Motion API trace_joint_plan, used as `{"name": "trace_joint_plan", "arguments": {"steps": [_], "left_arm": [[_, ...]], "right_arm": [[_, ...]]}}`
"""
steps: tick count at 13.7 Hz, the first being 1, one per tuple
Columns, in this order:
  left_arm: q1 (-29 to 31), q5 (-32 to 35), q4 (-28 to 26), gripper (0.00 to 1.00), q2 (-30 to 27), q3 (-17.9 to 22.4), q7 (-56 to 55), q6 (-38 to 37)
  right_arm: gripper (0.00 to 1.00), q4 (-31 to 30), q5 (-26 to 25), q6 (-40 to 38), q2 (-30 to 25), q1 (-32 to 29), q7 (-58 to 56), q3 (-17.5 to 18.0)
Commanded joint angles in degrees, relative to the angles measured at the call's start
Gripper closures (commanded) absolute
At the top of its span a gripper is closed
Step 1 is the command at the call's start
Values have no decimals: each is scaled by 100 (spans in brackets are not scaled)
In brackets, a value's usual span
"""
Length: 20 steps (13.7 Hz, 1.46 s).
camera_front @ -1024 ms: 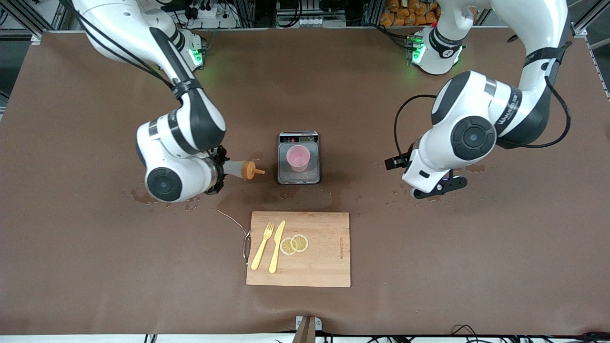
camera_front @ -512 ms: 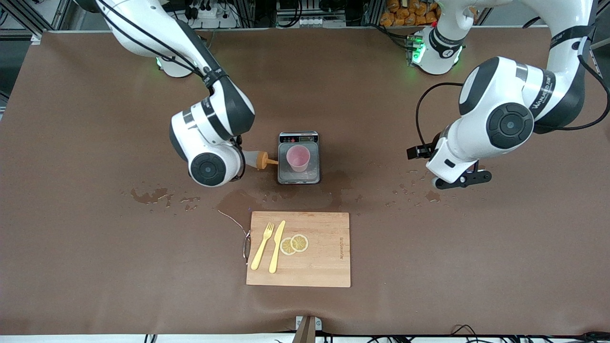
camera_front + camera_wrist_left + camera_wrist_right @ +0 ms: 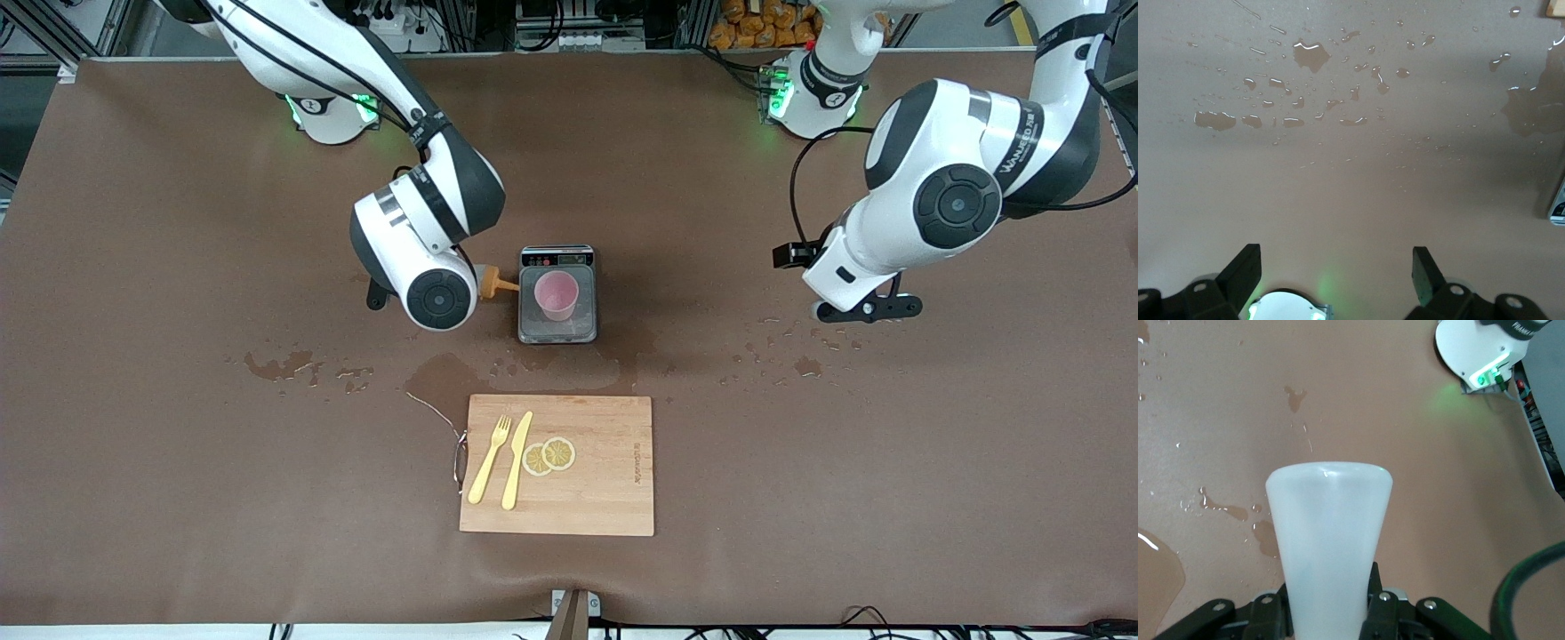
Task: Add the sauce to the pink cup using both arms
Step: 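Tilt the bottle over the cup with the right gripper while the left gripper withdraws, then hold the bottle tilted over the pink cup with the right gripper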
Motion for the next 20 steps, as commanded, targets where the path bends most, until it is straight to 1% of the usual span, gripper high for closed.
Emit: {"name": "trace_joint_plan", "arguments": {"steps": [1, 2, 3, 4, 5, 6, 8, 10, 11, 12, 13, 14, 16, 18, 20], "left_arm": [[304, -100, -202, 0, -302, 27, 829, 0], [218, -91, -202, 0, -329, 289, 1085, 0], [-44, -91, -193, 0, -416, 657, 1322, -18], [-334, -91, -185, 0, -469, 1043, 1525, -44], [-494, -100, -185, 0, -566, 1308, 1744, -44], [-521, -91, -185, 0, -653, 1363, 1868, -44], [-539, -91, -106, 0, -794, 1372, 1887, -97], [-548, -91, 121, 0, -813, 1355, 1887, -158], [-539, -91, 306, 0, -813, 1364, 1913, -272], [-548, -91, 429, 0, -813, 1364, 2018, -464], [-539, -91, 509, 0, -813, 1398, 2150, -597], [-557, -100, 632, 0, -813, 1547, 2281, -702], [-557, -100, 983, 0, -804, 1609, 2432, -966], [-574, -91, 1072, 0, -812, 1706, 2467, -1098], [-565, -91, 1133, 0, -839, 1741, 2634, -1108]], "right_arm": [[61, 416, -174, -318, 218, 163, 215, -45], [61, 608, -174, -449, 305, 164, 285, -45], [61, 784, -174, -598, 411, 172, 303, -45], [63, 872, -174, -669, 464, 199, 312, -45], [65, 873, -192, -679, 491, 225, 356, -45], [68, 882, -253, -679, 534, 234, 382, -45], [68, 908, -280, -714, 605, 304, 400, -45], [69, 996, -280, -758, 614, 313, 400, -54], [74, 1049, -271, -793, 614, 304, 400, -54], [81, 1084, -271, -802, 623, 313, 400, -54], [91, 1084, -271, -793, 631, 313, 400, -54], [100, 1084, -262, -793, 631, 322, 400, -45], [100, 1084, -262, -802, 658, 348, 400, -45], [100, 1154, -280, -906, 719, 410, 400, -54], [100, 1373, -280, -1074, 807, 427, 409, -54]]}}
